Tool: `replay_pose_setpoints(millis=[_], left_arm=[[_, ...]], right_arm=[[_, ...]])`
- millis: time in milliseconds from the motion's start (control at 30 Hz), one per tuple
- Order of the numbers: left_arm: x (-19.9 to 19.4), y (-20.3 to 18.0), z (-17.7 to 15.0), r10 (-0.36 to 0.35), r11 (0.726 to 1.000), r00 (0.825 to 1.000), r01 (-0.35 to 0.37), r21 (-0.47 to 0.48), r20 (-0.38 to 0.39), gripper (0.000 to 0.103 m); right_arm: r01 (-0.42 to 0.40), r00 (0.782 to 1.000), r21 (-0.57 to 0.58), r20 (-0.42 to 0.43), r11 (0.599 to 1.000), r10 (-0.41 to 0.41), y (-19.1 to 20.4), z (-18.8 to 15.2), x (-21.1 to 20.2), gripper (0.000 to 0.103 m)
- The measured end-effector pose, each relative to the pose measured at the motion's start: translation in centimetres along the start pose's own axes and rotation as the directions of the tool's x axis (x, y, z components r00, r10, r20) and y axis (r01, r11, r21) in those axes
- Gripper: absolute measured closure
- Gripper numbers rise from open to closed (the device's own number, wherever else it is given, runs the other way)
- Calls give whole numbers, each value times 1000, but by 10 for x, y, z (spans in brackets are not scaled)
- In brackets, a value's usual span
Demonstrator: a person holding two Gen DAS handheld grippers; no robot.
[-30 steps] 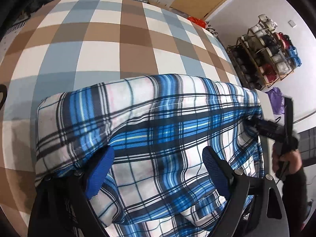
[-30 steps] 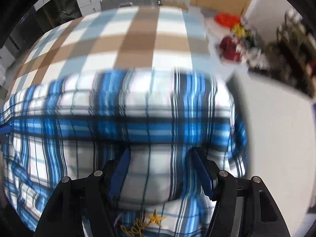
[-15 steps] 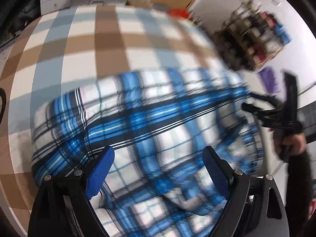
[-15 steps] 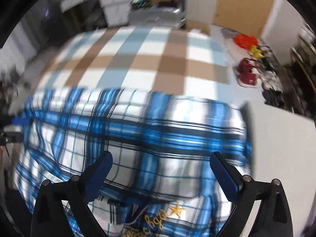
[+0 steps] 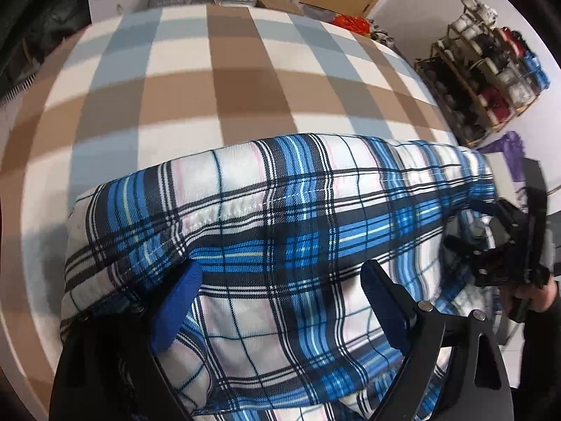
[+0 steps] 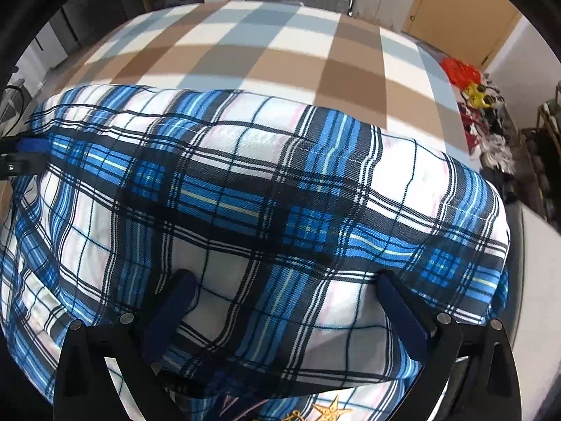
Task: Fold large clothes
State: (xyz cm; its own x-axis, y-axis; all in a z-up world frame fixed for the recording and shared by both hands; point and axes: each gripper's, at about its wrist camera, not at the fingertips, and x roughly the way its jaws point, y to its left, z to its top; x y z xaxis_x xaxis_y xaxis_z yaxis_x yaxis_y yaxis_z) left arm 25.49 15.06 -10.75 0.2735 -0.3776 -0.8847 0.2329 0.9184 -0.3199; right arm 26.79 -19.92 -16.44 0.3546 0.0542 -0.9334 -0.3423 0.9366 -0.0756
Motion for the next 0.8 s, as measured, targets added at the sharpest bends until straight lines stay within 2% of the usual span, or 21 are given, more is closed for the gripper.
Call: replay_pose_setpoints(millis=[100,200,233,300,400,500,567,700,733,767,800], left_arm=[[3,4,8,46,999,999,-46,11,25,14],[1,-7,4,37,999,999,-36,-18,19,14],[-4,-7,2,19,999,1000,-18,-36,20,14],[-23,-13,-9,-34,999,998,35,-25,51,14],[-52,-44,-35,-134,988,983,122,95,125,14],[-53,-78,-56,-191,968,977,172,184,91,13],[-36,-98,-67,-156,965,987,143,222,44,13],[5,-109,-91,-68,974,997,77,215,-47,14],[8,-107,-94,-46,975,998,56,217,-47,14],[8,-115,-98,-31,969,999,32,244,-5,14],[8,-118,-102,-13,965,1000,12,261,2,14]], right_arm=[[2,999,-1,52,1000,-2,5,16,6,0],[9,998,-11,69,1000,-8,11,25,9,0],[19,998,-13,53,1000,-18,14,25,8,0],[23,999,-21,37,1000,-23,18,20,0,10],[-33,993,-46,109,998,38,33,-4,-28,9],[-8,995,-83,94,996,15,51,-29,-29,8],[4,997,-94,76,996,3,51,-40,-19,8],[-64,997,25,55,998,62,42,-57,-24,8],[-84,996,28,34,996,83,41,-60,-26,9],[-80,996,25,27,996,80,42,-63,-30,10],[-69,997,20,39,997,68,44,-65,-38,10]])
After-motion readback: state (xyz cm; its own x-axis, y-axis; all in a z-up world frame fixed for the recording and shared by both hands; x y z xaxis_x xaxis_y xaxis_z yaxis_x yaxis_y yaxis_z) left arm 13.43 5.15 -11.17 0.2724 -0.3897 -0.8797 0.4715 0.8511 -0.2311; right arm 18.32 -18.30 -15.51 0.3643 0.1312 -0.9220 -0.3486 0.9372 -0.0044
